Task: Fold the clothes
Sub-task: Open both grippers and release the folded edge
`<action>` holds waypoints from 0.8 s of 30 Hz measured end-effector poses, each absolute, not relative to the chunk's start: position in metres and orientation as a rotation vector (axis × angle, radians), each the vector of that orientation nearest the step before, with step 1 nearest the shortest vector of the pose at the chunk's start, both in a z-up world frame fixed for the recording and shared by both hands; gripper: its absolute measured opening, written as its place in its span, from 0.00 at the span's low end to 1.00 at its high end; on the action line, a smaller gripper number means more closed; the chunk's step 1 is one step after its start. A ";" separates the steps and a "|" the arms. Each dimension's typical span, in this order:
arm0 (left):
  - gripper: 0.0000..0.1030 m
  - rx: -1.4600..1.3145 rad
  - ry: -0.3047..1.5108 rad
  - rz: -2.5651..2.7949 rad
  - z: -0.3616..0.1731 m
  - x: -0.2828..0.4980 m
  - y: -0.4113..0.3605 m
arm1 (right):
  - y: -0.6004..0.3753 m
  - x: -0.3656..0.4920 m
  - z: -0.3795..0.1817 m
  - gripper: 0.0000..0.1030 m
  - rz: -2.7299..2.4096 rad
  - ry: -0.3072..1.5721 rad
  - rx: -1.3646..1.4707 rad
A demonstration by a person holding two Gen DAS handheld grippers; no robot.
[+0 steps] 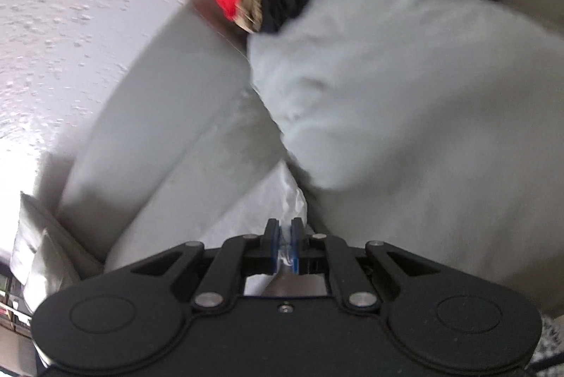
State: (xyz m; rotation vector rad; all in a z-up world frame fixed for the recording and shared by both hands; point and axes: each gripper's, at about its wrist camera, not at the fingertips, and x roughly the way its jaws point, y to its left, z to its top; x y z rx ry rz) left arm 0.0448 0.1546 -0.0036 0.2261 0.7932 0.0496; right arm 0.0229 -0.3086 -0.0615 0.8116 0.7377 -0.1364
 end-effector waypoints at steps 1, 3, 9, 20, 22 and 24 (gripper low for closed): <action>0.06 0.215 0.785 0.040 -0.002 0.039 0.158 | -0.308 0.018 -0.055 0.07 -0.131 0.723 0.798; 0.06 0.223 0.801 0.027 -0.004 0.033 0.156 | -0.310 0.007 -0.051 0.07 -0.130 0.707 0.797; 0.06 0.300 0.896 0.033 -0.035 0.027 0.143 | -0.313 -0.009 -0.082 0.07 -0.166 0.780 0.834; 0.27 0.169 0.889 0.036 -0.017 -0.010 0.163 | -0.304 -0.022 -0.069 0.24 -0.177 0.787 0.736; 0.30 0.118 0.850 -0.007 -0.003 -0.019 0.167 | -0.299 -0.029 -0.056 0.30 -0.153 0.760 0.688; 0.31 0.088 0.812 -0.031 0.008 -0.023 0.165 | -0.292 -0.031 -0.045 0.31 -0.130 0.747 0.651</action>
